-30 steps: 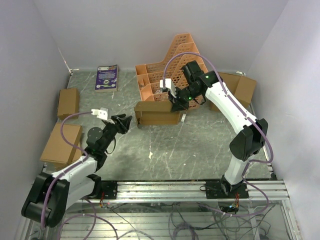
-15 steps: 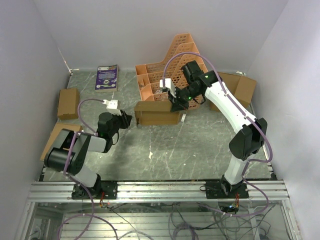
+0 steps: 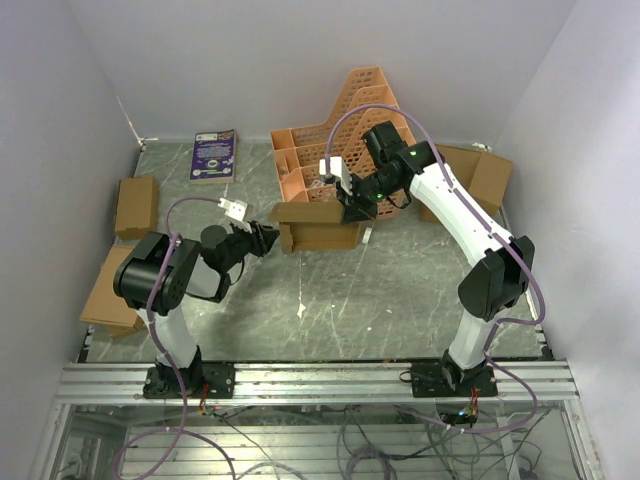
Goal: Fold the paper box
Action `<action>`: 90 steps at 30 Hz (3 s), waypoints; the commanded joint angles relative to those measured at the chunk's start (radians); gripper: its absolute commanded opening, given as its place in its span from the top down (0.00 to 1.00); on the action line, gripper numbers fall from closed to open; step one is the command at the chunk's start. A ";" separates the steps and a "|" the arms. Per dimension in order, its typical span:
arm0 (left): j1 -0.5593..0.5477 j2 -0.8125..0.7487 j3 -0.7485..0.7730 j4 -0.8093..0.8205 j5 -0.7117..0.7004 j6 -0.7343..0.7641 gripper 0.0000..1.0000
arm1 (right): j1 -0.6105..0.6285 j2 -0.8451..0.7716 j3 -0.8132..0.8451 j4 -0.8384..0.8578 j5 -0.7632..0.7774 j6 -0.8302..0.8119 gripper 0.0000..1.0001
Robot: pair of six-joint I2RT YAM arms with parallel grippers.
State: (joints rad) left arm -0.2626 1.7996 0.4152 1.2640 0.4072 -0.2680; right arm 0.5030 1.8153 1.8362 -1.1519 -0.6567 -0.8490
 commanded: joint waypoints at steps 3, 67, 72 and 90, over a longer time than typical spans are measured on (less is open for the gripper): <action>0.006 0.006 -0.008 0.133 0.089 0.005 0.58 | -0.006 0.024 0.021 -0.019 -0.010 0.010 1.00; -0.225 0.019 -0.010 0.210 -0.407 0.117 0.54 | -0.004 0.029 0.024 -0.039 -0.053 0.022 1.00; -0.240 0.026 -0.001 0.211 -0.450 0.131 0.55 | -0.001 0.032 0.028 -0.043 -0.054 0.021 1.00; -0.322 0.054 0.040 0.203 -0.591 0.150 0.58 | 0.011 0.029 -0.008 0.005 -0.049 0.069 1.00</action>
State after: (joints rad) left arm -0.5476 1.8336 0.4126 1.4094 -0.1448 -0.1879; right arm 0.4919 1.8278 1.8465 -1.1782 -0.6624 -0.8265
